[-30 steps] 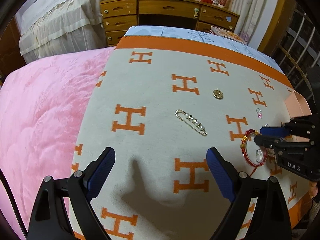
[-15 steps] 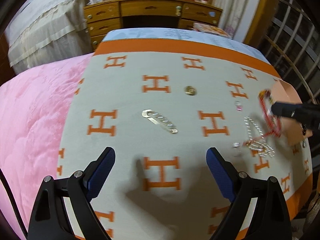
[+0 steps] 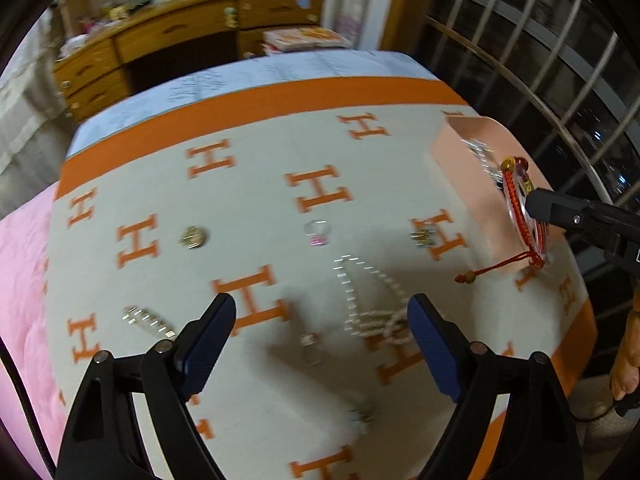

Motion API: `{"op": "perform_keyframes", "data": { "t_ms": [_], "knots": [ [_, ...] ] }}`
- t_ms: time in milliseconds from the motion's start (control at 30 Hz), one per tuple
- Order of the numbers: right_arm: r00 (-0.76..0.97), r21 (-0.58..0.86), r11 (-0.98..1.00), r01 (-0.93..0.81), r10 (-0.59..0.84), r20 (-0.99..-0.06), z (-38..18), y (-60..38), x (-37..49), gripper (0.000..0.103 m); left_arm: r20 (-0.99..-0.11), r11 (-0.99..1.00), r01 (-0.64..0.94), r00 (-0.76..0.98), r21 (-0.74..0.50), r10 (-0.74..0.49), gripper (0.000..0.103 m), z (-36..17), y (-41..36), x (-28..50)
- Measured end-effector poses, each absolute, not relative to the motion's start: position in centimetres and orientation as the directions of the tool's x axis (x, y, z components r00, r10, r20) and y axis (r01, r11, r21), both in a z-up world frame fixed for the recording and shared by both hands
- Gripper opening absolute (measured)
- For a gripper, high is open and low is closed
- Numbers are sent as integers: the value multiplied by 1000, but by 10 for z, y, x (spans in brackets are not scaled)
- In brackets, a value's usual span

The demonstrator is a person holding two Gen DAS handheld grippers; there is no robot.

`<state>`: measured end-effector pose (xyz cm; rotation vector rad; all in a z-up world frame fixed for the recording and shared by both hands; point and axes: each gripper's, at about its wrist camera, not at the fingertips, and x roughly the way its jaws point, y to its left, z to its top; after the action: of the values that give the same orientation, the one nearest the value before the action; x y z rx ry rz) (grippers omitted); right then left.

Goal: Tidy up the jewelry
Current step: 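Lift the red bracelet with the right tool while the left tool grasps the pearl necklace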

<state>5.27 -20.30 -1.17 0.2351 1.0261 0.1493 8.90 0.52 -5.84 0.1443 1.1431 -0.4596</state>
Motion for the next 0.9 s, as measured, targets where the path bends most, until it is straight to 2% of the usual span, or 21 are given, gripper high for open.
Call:
{"op": "perform_keyframes", "data": {
  "t_ms": [100, 167, 267, 333, 400, 600, 700, 900],
  "knots": [
    [527, 285, 958, -7, 246, -813, -8, -216, 48, 11, -912, 829, 543, 262, -132, -317, 83, -60, -14, 90],
    [540, 294, 956, -5, 250, -803, -3, -224, 43, 11, -921, 754, 654, 253, -63, -296, 83, -64, -30, 82],
    [558, 301, 954, -5, 252, -790, 1, -233, 36, 11, -935, 682, 731, 237, -6, -262, 81, -73, -44, 73],
    [563, 307, 952, -2, 254, -786, 2, -239, 32, 11, -947, 647, 762, 206, -3, -248, 69, -78, -51, 70],
    [562, 318, 948, 6, 259, -785, 0, -245, 30, 11, -954, 625, 781, 191, 5, -231, 65, -84, -56, 70],
    [554, 339, 940, 27, 268, -788, -10, -259, 27, 11, -971, 553, 832, 172, 54, -164, 63, -96, -74, 70],
    [553, 349, 936, 34, 273, -787, -13, -264, 27, 11, -982, 506, 860, 147, 65, -123, 49, -101, -82, 69],
    [552, 376, 926, 42, 292, -781, -20, -270, 26, 11, -995, 500, 866, 41, -10, -91, 37, -103, -88, 82]
  ]
}}
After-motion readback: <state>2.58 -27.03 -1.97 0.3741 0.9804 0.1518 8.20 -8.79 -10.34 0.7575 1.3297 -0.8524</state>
